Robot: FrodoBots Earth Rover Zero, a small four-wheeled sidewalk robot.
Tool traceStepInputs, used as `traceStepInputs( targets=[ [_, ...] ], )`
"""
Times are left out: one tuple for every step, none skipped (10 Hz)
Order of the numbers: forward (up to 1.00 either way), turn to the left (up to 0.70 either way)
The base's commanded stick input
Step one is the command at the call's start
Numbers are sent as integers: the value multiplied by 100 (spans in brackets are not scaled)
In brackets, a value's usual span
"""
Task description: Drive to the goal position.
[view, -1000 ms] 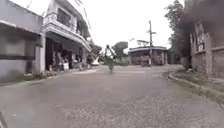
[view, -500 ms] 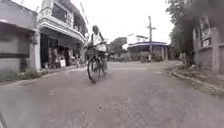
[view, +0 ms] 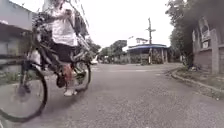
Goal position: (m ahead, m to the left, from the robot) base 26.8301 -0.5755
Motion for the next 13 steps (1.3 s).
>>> traceStepInputs(
  targets=[
    [70,0],
    [70,0],
    [70,0],
    [70,0],
    [70,0],
    [70,0],
    [70,0],
    [70,0],
    [70,0],
    [70,0],
    [70,0],
    [70,0],
    [70,0]
  ],
)
